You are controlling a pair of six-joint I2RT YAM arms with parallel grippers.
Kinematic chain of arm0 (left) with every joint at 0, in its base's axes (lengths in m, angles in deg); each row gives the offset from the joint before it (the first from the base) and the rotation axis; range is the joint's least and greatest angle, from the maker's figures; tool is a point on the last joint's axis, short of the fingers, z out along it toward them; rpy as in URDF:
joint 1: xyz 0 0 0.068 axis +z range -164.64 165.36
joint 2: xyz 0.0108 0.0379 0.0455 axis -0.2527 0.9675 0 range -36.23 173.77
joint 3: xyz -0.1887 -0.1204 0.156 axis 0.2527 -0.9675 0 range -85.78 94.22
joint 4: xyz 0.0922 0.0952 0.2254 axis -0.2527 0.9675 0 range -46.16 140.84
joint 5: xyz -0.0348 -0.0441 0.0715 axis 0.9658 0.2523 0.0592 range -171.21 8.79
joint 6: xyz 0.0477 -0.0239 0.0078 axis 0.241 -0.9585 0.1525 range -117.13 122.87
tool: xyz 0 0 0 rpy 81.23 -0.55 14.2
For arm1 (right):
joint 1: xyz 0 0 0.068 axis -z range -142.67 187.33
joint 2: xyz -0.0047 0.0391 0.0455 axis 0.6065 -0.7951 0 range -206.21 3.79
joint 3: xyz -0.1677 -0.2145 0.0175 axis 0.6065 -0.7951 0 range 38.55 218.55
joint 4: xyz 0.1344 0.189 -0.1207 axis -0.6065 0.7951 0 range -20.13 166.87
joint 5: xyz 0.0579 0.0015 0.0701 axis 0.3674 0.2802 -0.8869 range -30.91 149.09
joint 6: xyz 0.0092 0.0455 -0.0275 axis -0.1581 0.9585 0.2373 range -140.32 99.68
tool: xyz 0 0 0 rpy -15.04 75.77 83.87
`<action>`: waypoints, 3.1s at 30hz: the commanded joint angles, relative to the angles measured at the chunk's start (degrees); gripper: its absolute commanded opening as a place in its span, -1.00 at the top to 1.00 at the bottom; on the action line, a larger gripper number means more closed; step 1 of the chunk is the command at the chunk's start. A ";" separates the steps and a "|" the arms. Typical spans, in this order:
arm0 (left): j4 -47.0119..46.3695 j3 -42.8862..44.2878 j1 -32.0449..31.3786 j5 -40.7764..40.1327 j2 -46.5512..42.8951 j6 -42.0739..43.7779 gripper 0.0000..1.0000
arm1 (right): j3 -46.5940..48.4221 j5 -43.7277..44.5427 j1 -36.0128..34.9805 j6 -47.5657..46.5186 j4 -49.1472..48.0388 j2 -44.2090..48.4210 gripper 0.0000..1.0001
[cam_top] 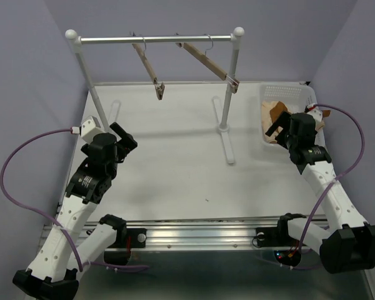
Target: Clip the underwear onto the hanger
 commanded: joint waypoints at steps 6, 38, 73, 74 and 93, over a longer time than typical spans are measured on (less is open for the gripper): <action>-1.31 1.49 0.03 -2.58 -0.67 -2.48 -0.98 | 1.64 1.90 -0.15 -0.92 0.85 3.19 -1.00; -9.21 -0.62 0.03 -2.67 5.75 -1.70 -0.98 | 32.40 7.28 11.71 -10.05 0.24 -42.06 -1.00; -12.20 -1.06 0.03 -0.56 5.92 -0.46 -0.98 | 32.05 -11.28 16.55 -20.17 -12.59 -53.24 0.94; -12.12 -1.06 0.03 -0.56 5.66 -0.46 -0.98 | 31.79 -11.28 16.55 -20.43 -12.50 -52.80 0.99; -12.47 -2.90 0.03 2.34 1.36 -2.04 -0.98 | 18.35 -11.99 11.47 -28.52 -15.23 -18.01 0.99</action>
